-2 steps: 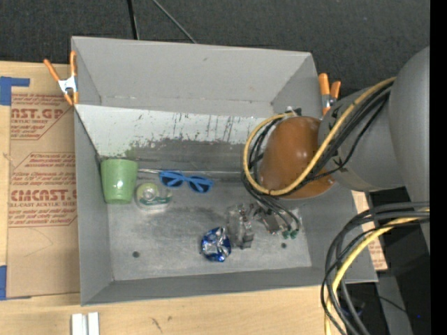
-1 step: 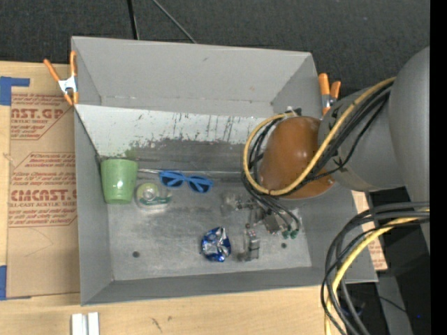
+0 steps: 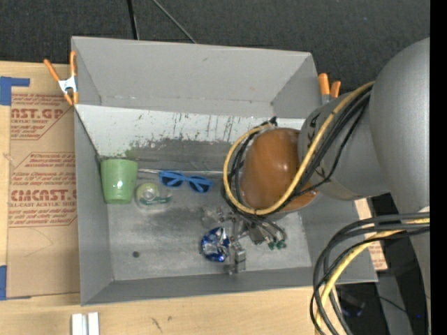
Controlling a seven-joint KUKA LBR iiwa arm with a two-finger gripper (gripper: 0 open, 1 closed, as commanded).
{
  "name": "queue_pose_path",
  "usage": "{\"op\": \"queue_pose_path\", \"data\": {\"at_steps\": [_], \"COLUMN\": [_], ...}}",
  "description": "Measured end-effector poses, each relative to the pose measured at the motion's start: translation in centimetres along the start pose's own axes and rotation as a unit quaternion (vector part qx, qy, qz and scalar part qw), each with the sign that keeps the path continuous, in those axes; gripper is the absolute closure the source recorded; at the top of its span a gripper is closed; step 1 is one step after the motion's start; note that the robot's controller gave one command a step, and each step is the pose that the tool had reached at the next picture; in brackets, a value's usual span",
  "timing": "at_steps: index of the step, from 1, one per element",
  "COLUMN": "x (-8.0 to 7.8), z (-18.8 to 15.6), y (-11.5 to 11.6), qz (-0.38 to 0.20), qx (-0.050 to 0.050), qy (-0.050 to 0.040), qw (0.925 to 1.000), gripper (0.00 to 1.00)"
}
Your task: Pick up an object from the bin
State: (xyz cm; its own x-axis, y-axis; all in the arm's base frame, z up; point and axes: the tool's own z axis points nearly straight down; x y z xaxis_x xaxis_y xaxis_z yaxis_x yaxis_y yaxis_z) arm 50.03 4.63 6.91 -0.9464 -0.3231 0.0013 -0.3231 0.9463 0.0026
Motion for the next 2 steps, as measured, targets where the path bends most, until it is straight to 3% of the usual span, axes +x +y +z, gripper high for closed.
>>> {"op": "queue_pose_path", "data": {"at_steps": [1,2], "x": [0.0,-1.5], "z": [0.0,-18.5], "y": [-0.1,-1.9], "qz": [0.001,-0.009], "qx": [0.001,0.003], "qy": [-0.0004,-0.0063], "qw": [1.0,0.9999], "gripper": [1.0,1.0]}}
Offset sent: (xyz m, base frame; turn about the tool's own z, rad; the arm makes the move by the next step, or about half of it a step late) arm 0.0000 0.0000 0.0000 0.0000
